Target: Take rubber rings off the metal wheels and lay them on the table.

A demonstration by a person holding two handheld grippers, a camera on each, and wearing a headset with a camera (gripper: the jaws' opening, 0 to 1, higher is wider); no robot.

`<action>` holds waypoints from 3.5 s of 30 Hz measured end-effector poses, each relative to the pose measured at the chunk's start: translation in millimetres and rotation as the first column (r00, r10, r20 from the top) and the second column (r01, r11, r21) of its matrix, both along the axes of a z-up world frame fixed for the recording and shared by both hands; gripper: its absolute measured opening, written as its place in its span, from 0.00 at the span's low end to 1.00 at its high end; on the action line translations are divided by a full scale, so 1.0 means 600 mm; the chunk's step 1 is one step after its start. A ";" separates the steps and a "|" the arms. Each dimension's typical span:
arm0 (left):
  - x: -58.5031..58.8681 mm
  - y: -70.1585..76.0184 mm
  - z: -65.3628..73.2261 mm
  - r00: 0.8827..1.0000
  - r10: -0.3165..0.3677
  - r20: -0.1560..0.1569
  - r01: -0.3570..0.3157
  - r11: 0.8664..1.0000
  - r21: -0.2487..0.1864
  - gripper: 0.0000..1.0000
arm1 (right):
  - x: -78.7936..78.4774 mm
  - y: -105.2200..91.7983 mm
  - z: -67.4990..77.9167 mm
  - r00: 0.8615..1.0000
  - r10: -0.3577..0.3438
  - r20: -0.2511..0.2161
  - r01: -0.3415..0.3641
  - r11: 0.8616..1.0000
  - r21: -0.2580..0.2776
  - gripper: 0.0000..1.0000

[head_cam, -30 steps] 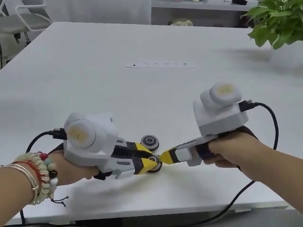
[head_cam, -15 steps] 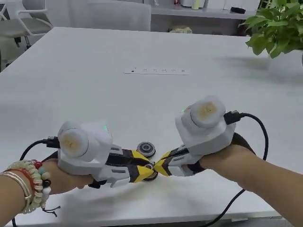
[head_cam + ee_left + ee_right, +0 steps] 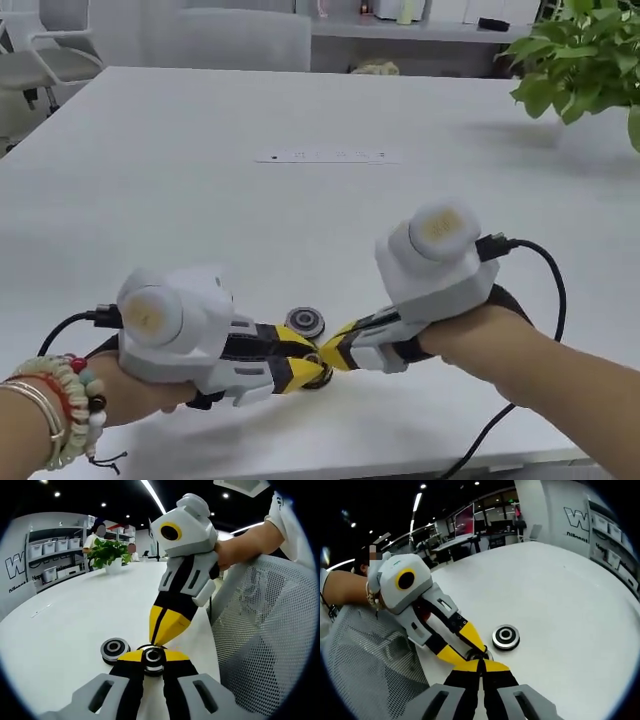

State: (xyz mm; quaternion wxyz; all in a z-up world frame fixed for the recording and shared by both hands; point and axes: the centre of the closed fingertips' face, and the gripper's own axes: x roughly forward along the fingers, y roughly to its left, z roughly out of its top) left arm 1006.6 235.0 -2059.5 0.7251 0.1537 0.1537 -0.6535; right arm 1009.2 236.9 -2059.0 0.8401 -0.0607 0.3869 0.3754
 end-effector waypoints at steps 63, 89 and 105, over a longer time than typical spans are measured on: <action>-0.048 0.128 0.201 0.992 0.065 0.110 -0.070 0.997 0.044 0.78 | 0.033 -0.004 0.092 0.990 -0.132 0.052 0.119 0.971 0.208 0.00; -0.053 0.203 0.138 0.953 0.302 0.037 -0.303 0.953 0.015 0.82 | 0.027 0.017 0.107 0.989 -0.138 0.052 0.120 0.960 0.252 0.00; -0.068 0.202 0.112 0.958 0.284 -0.030 -0.282 0.957 0.072 0.82 | 0.020 0.039 0.088 0.997 -0.072 0.041 0.060 0.969 0.241 0.00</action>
